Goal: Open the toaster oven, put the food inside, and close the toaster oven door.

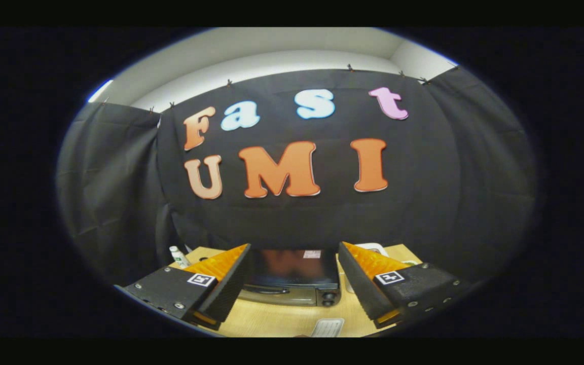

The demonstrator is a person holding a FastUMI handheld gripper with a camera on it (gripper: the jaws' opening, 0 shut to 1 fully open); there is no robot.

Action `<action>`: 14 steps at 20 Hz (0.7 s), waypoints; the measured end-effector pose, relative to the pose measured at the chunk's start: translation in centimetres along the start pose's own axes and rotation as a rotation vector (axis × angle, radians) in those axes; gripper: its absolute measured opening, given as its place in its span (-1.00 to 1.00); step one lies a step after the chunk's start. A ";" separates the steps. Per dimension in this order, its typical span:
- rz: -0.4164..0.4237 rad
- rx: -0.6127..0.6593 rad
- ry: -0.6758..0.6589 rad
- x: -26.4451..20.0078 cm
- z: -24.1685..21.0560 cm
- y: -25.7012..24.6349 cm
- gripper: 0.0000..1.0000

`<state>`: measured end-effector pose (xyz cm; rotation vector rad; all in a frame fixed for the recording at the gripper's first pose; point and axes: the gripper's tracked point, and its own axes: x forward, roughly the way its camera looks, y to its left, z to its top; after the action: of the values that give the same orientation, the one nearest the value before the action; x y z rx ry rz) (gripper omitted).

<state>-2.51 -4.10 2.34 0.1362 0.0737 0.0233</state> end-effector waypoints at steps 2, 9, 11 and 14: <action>-0.010 -0.003 -0.048 -0.6 2.2 -0.7 0.97; -0.027 -0.062 -0.080 -1.1 3.7 -1.2 0.97; -0.013 -0.060 -0.066 -1.0 3.2 -0.9 0.97; -0.013 -0.060 -0.050 -0.7 2.8 -1.1 0.97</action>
<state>-2.95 -5.59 4.96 0.0768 0.0234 0.0090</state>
